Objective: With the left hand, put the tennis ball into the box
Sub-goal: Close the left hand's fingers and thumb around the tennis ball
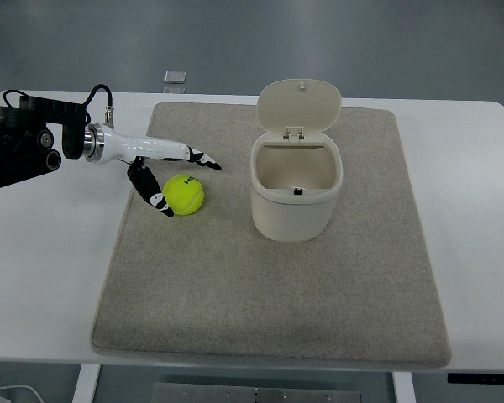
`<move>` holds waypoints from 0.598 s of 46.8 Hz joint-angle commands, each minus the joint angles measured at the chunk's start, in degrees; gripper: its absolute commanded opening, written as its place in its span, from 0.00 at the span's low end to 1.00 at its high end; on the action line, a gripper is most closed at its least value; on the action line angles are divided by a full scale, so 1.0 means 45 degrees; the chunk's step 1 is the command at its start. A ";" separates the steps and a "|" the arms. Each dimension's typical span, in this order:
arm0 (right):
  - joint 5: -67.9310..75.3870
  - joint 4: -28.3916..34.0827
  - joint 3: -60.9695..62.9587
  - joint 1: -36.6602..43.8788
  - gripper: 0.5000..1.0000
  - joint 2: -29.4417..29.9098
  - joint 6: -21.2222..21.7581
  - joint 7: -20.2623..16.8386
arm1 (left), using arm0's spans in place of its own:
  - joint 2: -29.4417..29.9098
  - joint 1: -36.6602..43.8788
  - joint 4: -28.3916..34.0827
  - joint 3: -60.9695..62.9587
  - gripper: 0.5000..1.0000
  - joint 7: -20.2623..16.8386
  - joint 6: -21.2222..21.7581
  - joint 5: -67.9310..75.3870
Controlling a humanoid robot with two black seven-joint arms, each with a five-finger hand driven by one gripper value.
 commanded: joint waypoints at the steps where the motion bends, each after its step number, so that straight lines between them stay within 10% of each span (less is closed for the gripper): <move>1: 0.0000 -0.0001 0.0000 0.0000 0.88 0.0000 0.0000 -0.0004 | 0.0001 -0.0013 -0.0003 0.0000 0.98 0.0001 0.0021 0.0011; 28: 0.0000 0.0018 0.0000 0.0000 0.88 0.0000 0.0000 0.0015 | -0.0175 0.0162 -0.0062 0.0000 0.98 -0.0018 0.0216 0.0577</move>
